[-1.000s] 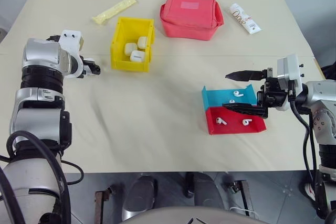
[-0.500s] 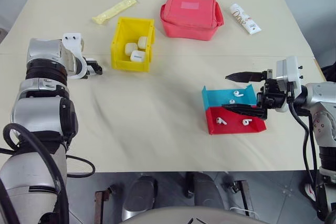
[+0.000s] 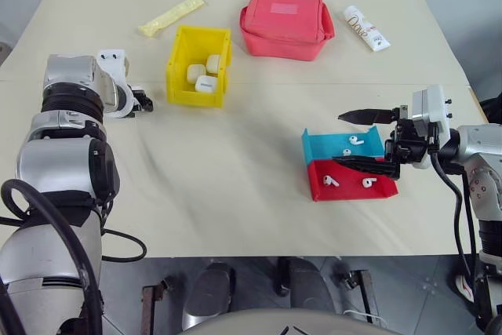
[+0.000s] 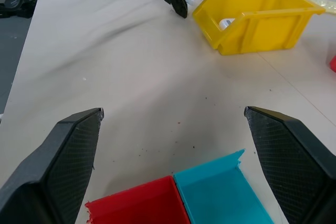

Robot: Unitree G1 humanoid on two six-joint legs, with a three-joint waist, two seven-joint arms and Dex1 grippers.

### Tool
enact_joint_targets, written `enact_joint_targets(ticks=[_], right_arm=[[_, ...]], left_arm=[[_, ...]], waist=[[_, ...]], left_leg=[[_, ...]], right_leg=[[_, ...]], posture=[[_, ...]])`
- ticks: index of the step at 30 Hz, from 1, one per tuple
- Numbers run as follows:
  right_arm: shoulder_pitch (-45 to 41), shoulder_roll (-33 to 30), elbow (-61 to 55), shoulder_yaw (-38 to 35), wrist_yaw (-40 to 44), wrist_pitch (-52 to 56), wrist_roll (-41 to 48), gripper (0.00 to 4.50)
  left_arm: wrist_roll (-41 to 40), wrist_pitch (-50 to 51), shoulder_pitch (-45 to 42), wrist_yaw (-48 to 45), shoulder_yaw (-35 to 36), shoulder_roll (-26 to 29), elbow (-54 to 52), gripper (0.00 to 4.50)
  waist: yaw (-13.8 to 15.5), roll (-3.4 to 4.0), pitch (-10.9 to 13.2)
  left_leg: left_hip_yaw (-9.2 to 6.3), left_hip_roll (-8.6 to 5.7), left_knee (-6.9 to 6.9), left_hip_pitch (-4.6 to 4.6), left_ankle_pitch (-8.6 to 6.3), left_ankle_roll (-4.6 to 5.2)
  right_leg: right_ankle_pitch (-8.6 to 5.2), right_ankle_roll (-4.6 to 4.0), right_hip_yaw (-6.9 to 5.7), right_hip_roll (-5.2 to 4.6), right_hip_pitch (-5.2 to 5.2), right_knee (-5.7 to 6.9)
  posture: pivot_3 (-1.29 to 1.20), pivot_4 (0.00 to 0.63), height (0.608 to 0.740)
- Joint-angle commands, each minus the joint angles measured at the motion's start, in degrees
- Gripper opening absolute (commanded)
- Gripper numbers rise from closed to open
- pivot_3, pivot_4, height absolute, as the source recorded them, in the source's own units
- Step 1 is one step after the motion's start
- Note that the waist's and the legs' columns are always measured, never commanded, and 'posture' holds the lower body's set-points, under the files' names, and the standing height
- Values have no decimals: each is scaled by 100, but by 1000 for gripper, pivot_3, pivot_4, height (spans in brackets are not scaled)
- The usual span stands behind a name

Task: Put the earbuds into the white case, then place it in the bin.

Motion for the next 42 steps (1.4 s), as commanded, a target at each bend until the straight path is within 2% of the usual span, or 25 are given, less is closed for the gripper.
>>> enact_joint_targets(ticks=[1, 6, 9, 12, 13, 16, 19, 23, 27, 32, 38, 42], right_arm=[[-89, -115, -125, -177, -7, -37, 47, 4500], [-130, -129, -104, -187, -28, -27, 32, 4500], [-120, -166, -146, -229, -47, 1, 51, 4500], [-83, -236, -221, -303, -74, 69, 103, 4500], [-64, -257, -246, -321, -80, 79, 115, 4500], [2, -387, -297, -445, -152, 132, 134, 4500], [56, -452, -361, -522, -173, 205, 173, 4500], [96, -498, -453, -574, -222, 306, 218, 4500], [306, -550, -710, -656, -315, 442, 258, 4500], [683, -663, -1059, -739, -520, 619, 169, 4500], [1813, -706, -1738, -1051, -1160, 817, -143, 4500], [2782, -853, -2108, -1185, -1333, 578, -731, 4500]], left_arm=[[101, 124, -76, 84, 14, 22, 88, 2737], [128, 58, -37, -19, -25, 138, 9, 2737], [217, -230, 66, -499, -248, 259, -238, 2737], [289, -690, 413, -1391, -591, 533, -952, 2737], [247, -1042, 655, -1587, -581, 634, -1347, 2737], [-395, -3056, 2161, -2231, 215, 930, -3357, 2737], [-1484, -4257, 3014, -3424, 977, 633, -4477, 2737], [-2187, -5501, 3397, -4661, 1143, 209, -5038, 2737], [-2712, -5623, 3369, -5251, 957, -294, -5384, 2737], [-2822, -5551, 3308, -5726, 584, -637, -5480, 2737], [-2857, -5528, 3249, -6355, -20, -1259, -5454, 2737], [-2924, -5472, 3410, -6635, -317, -1532, -5670, 2737]], waist=[[-6, 0, 0], [-6, 0, 0], [-11, 0, 0], [-18, -1, 0], [-18, -1, 1], [-27, 1, 0], [-8, 0, 0], [101, -2, 0], [147, 0, 0], [124, 0, 0], [161, -2, -1], [154, -1, -1]], left_leg=[[1, 0, 0, 1, 0, 0], [1, 1, 0, 1, 0, 0], [3, 1, 0, 1, 0, 0], [6, 4, 0, -1, 0, -1], [8, 4, 0, -4, 0, -1], [9, 10, -2, 0, -3, -7], [0, 15, 7, -8, -6, -12], [-19, 13, 20, -14, -4, -8], [-12, 7, 19, -13, -2, -4], [1, 10, 15, -10, 1, 4], [6, 4, 16, -14, 3, 17], [10, 7, 15, -12, 3, 19]], right_leg=[[0, 0, 0, 1, 0, 0], [0, 0, 1, 1, 0, 0], [0, 0, 1, 2, -2, 1], [0, 0, 3, 4, -6, 2], [0, 0, 4, 6, -9, 2], [0, -1, 18, 1, -11, 0], [0, -4, 41, -1, -11, -7], [20, -9, 28, -5, 14, -37], [25, -5, 33, -7, 15, -42], [27, -2, 18, 5, 13, -41], [30, 2, 0, 1, 15, -42], [31, 4, 4, 5, 14, -43]], posture=[[0, 150, 740], [0, 150, 740], [0, 150, 740], [0, 150, 740], [0, 150, 740], [0, 150, 740], [0, 150, 740], [0, 150, 740], [0, 150, 740], [0, 150, 740], [0, 150, 740], [0, 150, 740]])
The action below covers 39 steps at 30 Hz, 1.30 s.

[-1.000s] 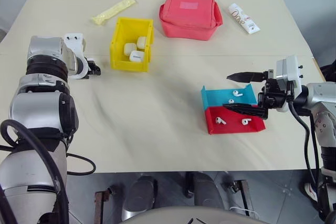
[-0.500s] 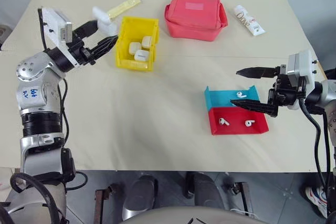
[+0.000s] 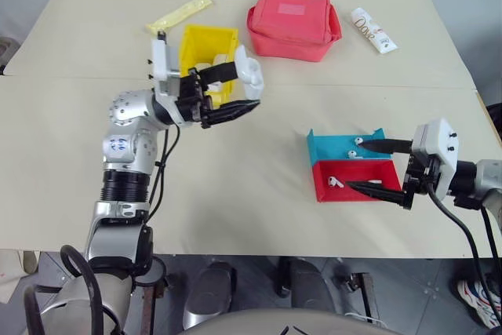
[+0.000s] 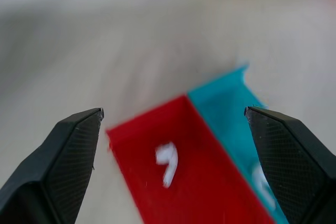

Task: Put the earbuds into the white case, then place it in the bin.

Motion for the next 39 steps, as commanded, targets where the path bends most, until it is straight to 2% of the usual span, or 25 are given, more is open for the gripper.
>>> enact_joint_targets(ticks=[1, 11, 15, 24, 25, 28, 33, 39], right_arm=[[554, -133, -425, -327, -209, -143, -381, 4500], [1336, -374, -1084, -850, -425, 517, -532, 4500], [1321, -500, -1250, -917, -443, 738, -533, 3578], [1210, -830, -1418, -850, -411, 940, -670, 3578], [1159, -883, -1411, -794, -422, 964, -699, 3578], [972, -1200, -1355, -508, -393, 1051, -856, 3034], [714, -1475, -1368, -186, -367, 1103, -945, 3034], [263, -1916, -1158, 556, -200, 1040, -1206, 3034]], left_arm=[[-151, 5, 108, -276, -238, -143, -459, 2737], [-183, 229, 683, -644, -687, -359, -977, 2737], [-123, 178, 715, -601, -698, -417, -950, 2737], [-199, 197, 955, -535, -714, -446, -1235, 2737], [-194, 201, 983, -525, -722, -446, -1262, 2737], [-182, 214, 1151, -496, -767, -441, -1410, 2737], [-201, 265, 1319, -394, -806, -421, -1629, 2737], [-241, 353, 1501, -299, -842, -399, -1888, 2737]], waist=[[-8, 0, 0], [-5, 4, -2], [7, 3, -2], [2, 4, -2], [0, 4, -2], [-7, 6, -3], [5, 6, -3], [-8, 8, -4]], left_leg=[[1, 0, 0, 0, 0, 0], [-4, 3, -1, 3, -2, 5], [-8, -2, 0, 2, -4, 14], [-13, -2, 0, 0, -4, 15], [-12, -2, 0, 0, -4, 15], [-11, -2, 0, 0, -4, 16], [-19, -1, -1, -3, -4, 16], [-18, 0, -1, -2, -4, 17]], right_leg=[[0, 0, 1, 0, 0, 0], [-2, -4, 24, 2, 1, -3], [-2, -4, 31, -4, 5, -6], [-2, -5, 35, -4, 5, -9], [-2, -5, 35, -4, 5, -9], [-2, -6, 36, -4, 4, -9], [-3, -8, 38, -4, 4, -13], [-3, -9, 39, -4, 4, -14]], posture=[[0, 150, 740], [0, 150, 740], [0, 150, 740], [0, 150, 740], [0, 150, 740], [0, 150, 740], [0, 150, 740], [0, 150, 740]])
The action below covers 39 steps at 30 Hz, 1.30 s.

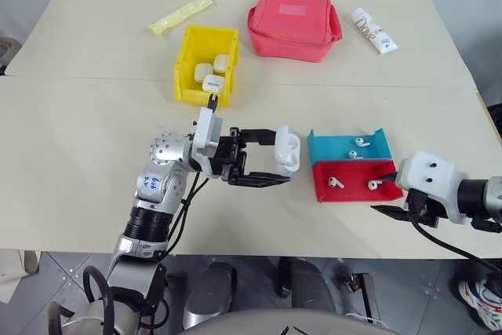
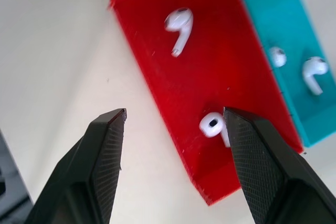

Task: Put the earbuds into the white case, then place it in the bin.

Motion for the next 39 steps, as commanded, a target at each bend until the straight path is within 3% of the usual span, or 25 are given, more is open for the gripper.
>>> enact_joint_targets(ticks=[1, 5, 12, 20, 39], right_arm=[[-309, -310, 155, 431, 110, 21, -246, 3034], [-780, -370, 427, 927, 198, -167, -444, 1906], [-1756, -281, 1043, 1855, 392, -354, -973, 1906], [-2310, -129, 1523, 2447, 711, -771, -1408, 1906], [-2642, 300, 2239, 2754, 1047, -1457, -2024, 1906]], left_arm=[[-176, 23, 45, 56, -23, -12, -331, 2737], [-173, 52, 80, 103, -31, -10, -408, 2737], [-179, 87, 147, 160, -32, 14, -512, 2737], [-168, 92, 164, 214, -29, 7, -551, 2737], [-183, 109, 308, 339, -41, 64, -738, 2737]], waist=[[1, 0, 0], [-1, 2, 1], [-19, 4, 0], [-20, 6, 0], [-22, 9, -1]], left_leg=[[-1, 0, 0, -2, 0, 0], [-2, -1, 0, -2, -1, 1], [-1, 0, -1, -2, -1, 1], [0, -1, -1, -2, -1, 0], [3, -1, 0, -1, -2, -3]], right_leg=[[0, 0, -1, 0, 0, 0], [0, -1, -2, -1, 0, -4], [-1, -1, -1, 0, -2, -3], [0, 0, -1, 0, -3, -3], [1, 1, -3, 1, -3, -1]], posture=[[0, 150, 740], [0, 150, 740], [0, 150, 740], [0, 150, 740], [0, 150, 740]])
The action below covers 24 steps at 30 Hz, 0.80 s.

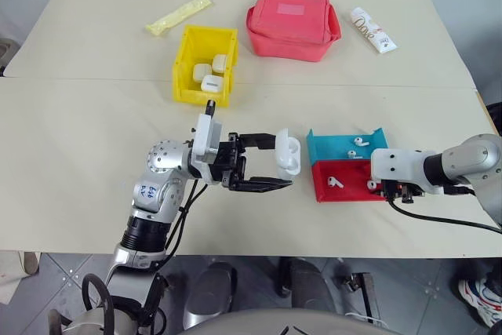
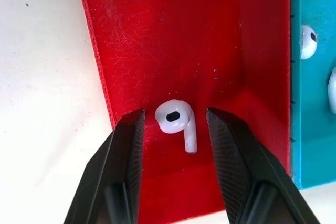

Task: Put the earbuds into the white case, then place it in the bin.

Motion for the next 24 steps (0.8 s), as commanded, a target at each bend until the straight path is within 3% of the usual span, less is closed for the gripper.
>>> enact_joint_targets(ticks=[1, 12, 15, 18, 24], right_arm=[[-45, 60, 105, -39, 46, -110, -117, 1906], [-50, 130, 149, -46, 167, -153, -137, 1906], [-43, 138, 164, -54, 186, -147, -156, 1324], [-39, 170, 144, -87, 208, -121, -143, 468], [-20, 235, 136, -239, 152, -91, -64, 469]], left_arm=[[-162, -3, 52, 40, -23, 16, -275, 2737], [-151, -29, 70, 49, -14, 27, -270, 2737], [-141, -38, 60, 52, -12, 24, -251, 2737], [-137, -46, 57, 52, -11, 23, -243, 2737], [-138, -54, 60, 58, -10, 7, -224, 2737]], waist=[[-1, 0, 0], [-6, 0, 0], [-6, 0, 0], [-7, 0, 0], [-9, 0, 0]], left_leg=[[0, 0, 0, 0, 0, 0], [0, 1, 0, 3, 0, -1], [0, 1, 0, 3, -1, -1], [1, 1, 0, 4, -1, -1], [1, 1, 1, 4, -1, -1]], right_leg=[[0, 0, 0, 0, 0, 0], [0, 0, 0, 1, 2, 0], [0, 0, 0, 1, 2, 0], [0, 0, 0, 1, 2, 1], [0, 0, 0, 1, 2, 1]], posture=[[0, 150, 740], [0, 150, 740], [0, 150, 740], [0, 150, 740], [0, 150, 740]])
